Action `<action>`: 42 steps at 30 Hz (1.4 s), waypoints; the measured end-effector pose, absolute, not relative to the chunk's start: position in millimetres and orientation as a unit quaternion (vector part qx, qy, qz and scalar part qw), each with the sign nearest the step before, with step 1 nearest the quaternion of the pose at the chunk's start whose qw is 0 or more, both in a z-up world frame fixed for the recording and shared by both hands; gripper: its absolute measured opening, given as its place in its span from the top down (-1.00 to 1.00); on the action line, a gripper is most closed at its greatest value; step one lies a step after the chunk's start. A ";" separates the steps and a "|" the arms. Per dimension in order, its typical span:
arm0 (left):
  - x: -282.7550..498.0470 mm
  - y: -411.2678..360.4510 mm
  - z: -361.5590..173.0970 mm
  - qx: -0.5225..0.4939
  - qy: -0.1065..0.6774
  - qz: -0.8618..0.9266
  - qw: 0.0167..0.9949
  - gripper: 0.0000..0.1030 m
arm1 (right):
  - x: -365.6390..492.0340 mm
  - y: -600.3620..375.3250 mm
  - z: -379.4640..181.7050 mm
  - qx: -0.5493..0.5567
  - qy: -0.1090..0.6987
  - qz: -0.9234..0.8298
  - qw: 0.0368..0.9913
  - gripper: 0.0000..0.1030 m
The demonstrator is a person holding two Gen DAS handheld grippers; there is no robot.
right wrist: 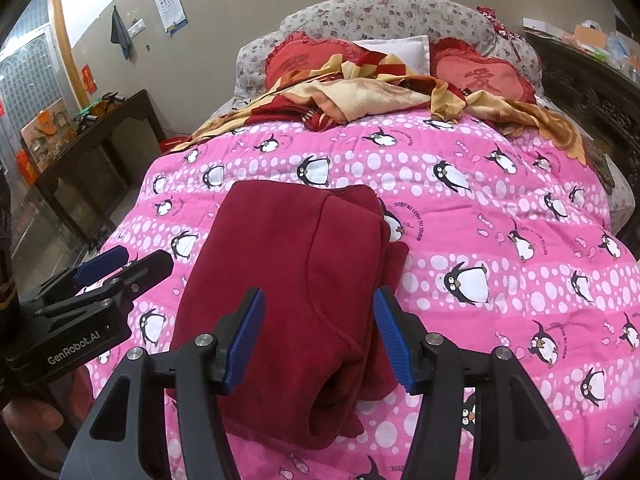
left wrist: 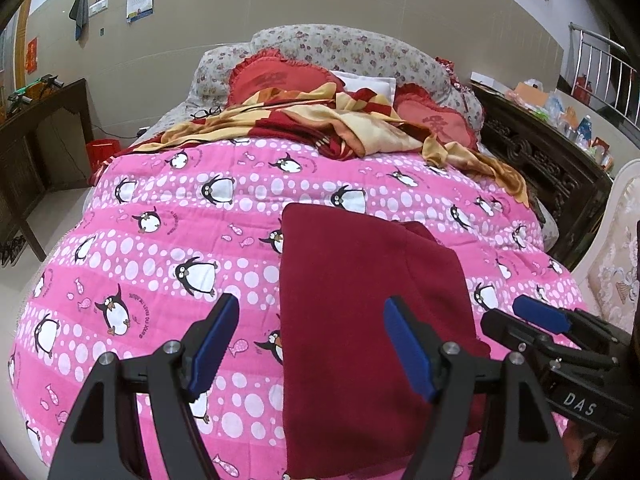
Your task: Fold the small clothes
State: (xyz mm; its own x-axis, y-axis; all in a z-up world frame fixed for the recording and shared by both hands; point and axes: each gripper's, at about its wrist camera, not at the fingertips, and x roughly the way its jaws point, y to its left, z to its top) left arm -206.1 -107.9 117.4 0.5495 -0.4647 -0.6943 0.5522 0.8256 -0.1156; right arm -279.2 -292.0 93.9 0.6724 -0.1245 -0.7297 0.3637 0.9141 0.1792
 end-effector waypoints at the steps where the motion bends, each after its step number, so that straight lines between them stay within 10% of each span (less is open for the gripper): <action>1: -205.4 -108.0 116.2 0.059 0.377 -0.289 0.878 -0.52 | -279.0 -291.9 93.7 0.157 0.382 -0.135 0.901 -0.37; 42: -196.7 -114.0 103.5 0.061 0.392 -0.291 0.871 -0.52 | -269.6 -298.0 80.1 0.161 0.404 -0.124 0.892 -0.37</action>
State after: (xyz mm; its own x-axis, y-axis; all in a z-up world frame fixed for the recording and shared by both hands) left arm -196.7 -114.0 103.5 0.5232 -0.4585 -0.7183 0.5550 0.8230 -0.1211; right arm -269.6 -298.0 80.1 0.6429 -0.0919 -0.7604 0.3515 0.9175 0.1862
